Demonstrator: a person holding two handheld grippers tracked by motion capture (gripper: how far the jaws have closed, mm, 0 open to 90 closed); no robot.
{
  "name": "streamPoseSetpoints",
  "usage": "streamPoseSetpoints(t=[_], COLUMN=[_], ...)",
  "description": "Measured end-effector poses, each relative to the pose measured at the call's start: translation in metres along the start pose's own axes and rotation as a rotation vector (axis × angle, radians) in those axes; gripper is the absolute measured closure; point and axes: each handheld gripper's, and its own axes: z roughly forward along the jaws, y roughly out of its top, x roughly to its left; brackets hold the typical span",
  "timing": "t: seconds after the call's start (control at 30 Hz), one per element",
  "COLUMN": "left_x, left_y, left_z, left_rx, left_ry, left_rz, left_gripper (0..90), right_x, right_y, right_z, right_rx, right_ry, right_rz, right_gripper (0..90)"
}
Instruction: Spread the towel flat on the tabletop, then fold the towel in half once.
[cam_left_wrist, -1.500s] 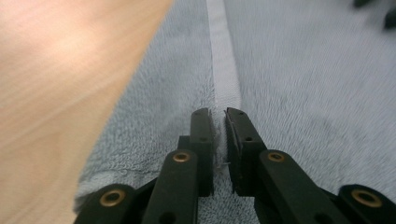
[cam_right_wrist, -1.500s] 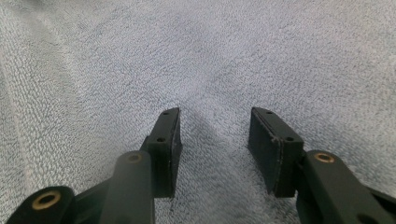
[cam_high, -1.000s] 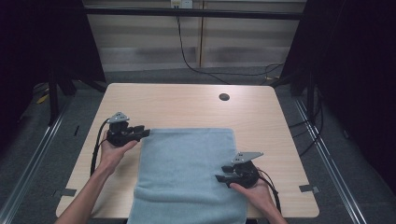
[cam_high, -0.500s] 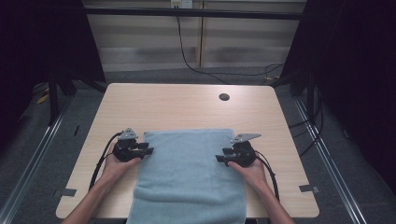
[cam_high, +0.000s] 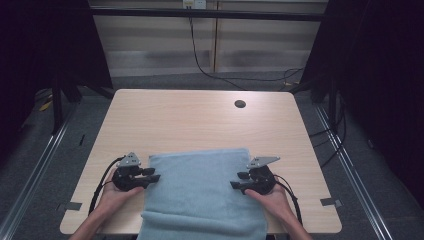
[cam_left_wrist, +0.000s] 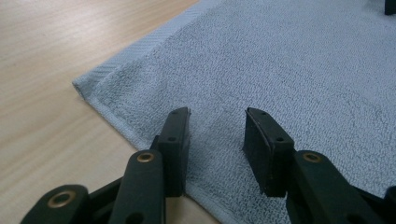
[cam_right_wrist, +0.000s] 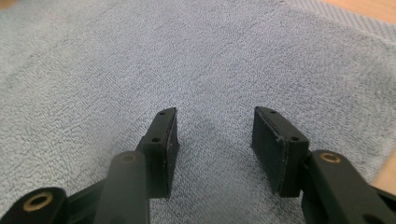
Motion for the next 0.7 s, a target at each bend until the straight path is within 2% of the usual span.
streamPoseSetpoints(t=[0.07,0.1,0.17,0.33,0.4,0.5,0.63,0.7], left_x=[-0.003,-0.003,-0.002,-0.001,0.0,0.0,0.0,0.003], left_y=[-0.001,-0.001,-0.001,-0.001,0.0,0.0,0.002,0.007], left_z=[-0.002,-0.002,-0.001,0.0,0.0,0.0,0.0,-0.001], left_rx=[0.007,0.01,0.004,-0.001,-0.005,-0.003,0.001,-0.013], left_ry=[-0.005,-0.007,-0.014,-0.025,-0.031,-0.033,-0.038,-0.028], left_rz=[0.004,0.005,0.0,0.002,-0.008,-0.011,-0.016,-0.02], left_gripper=[60.7,60.7,60.7,58.3,58.1,57.7,54.0,52.2], right_x=[0.002,0.002,-0.002,-0.027,-0.041,-0.056,-0.068,-0.07], right_y=[-0.003,-0.002,0.001,0.019,0.025,0.033,0.04,0.04], right_z=[-0.003,-0.004,-0.007,-0.014,-0.012,-0.005,0.004,0.008], right_rx=[0.004,0.012,-0.006,-0.061,-0.073,-0.078,-0.082,-0.068], right_ry=[0.036,0.032,0.023,-0.054,-0.081,-0.112,-0.122,-0.14], right_rz=[0.014,0.012,0.019,0.034,0.055,0.061,0.057,0.044], right_gripper=[50.7,49.2,45.9,44.3,44.3,44.7,44.8,45.1])
